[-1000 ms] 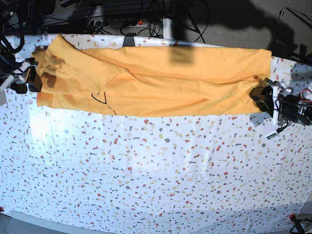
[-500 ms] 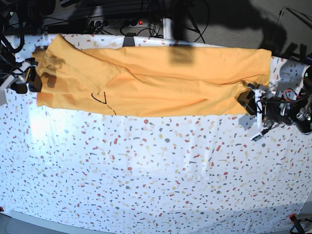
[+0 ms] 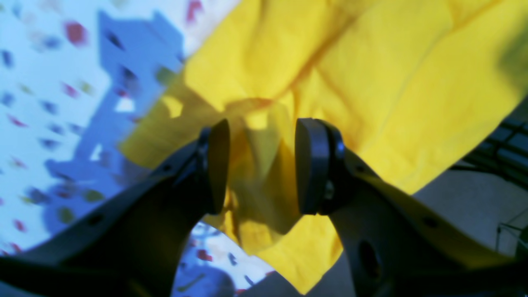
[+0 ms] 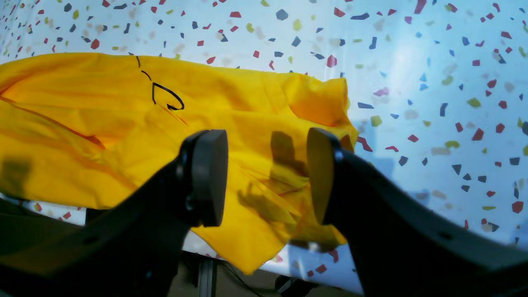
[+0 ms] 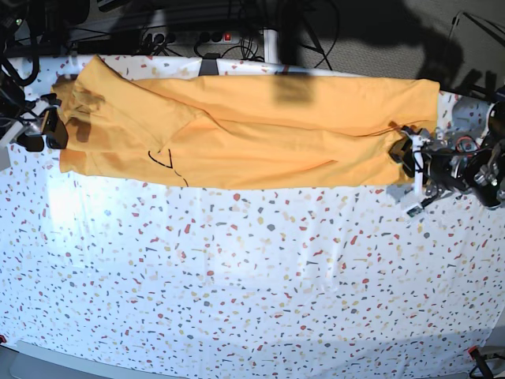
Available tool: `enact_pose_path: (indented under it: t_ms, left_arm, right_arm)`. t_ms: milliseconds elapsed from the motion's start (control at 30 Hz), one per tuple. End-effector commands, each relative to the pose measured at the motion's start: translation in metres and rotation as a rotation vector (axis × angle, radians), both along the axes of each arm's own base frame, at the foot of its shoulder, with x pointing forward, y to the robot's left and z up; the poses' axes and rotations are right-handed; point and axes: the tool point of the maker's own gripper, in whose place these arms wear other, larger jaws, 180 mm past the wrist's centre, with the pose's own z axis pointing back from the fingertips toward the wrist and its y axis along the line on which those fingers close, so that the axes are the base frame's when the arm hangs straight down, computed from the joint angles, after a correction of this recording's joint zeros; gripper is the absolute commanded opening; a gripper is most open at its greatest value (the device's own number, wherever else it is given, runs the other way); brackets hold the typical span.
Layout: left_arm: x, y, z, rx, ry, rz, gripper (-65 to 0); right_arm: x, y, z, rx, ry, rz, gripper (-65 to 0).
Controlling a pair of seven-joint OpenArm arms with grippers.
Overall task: Fold the T-shirt properly
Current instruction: 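Move both grippers to the two ends of the folded strip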
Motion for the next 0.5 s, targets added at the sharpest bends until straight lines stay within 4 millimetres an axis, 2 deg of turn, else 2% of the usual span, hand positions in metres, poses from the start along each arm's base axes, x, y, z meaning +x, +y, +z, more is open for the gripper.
enact_pose_path:
  t_ms: [0, 67, 167, 200, 333, 467]
  left_arm:
    - [0.012, 0.004, 0.012, 0.001, -0.050, 0.002, -40.7]
    - [0.012, 0.007, 0.010, 0.016, -0.055, 0.000, -47.5]
    - [0.017, 0.006, 0.015, 0.010, -0.067, 0.002, -62.5]
    - [0.019, 0.005, 0.017, 0.001, -0.070, 0.003, -65.0]
    - [0.024, -0.002, 0.025, -0.043, -0.073, 0.010, -65.0]
    - [0.019, -0.008, 0.031, -0.085, -0.053, 0.007, -65.0]
  right_arm:
    - [0.005, -0.001, 0.012, -0.018, -0.042, 0.013, -33.8]
    - [0.005, -0.001, 0.012, -0.018, -0.042, 0.013, -33.8]
    - [0.005, -0.001, 0.012, -0.018, -0.041, 0.013, -33.8]
    - [0.005, -0.001, 0.012, -0.018, -0.041, 0.013, -33.8]
    - [0.005, -0.001, 0.012, -0.018, -0.040, 0.013, -33.8]
    - [0.005, -0.001, 0.011, -0.018, -0.038, 0.013, -33.8]
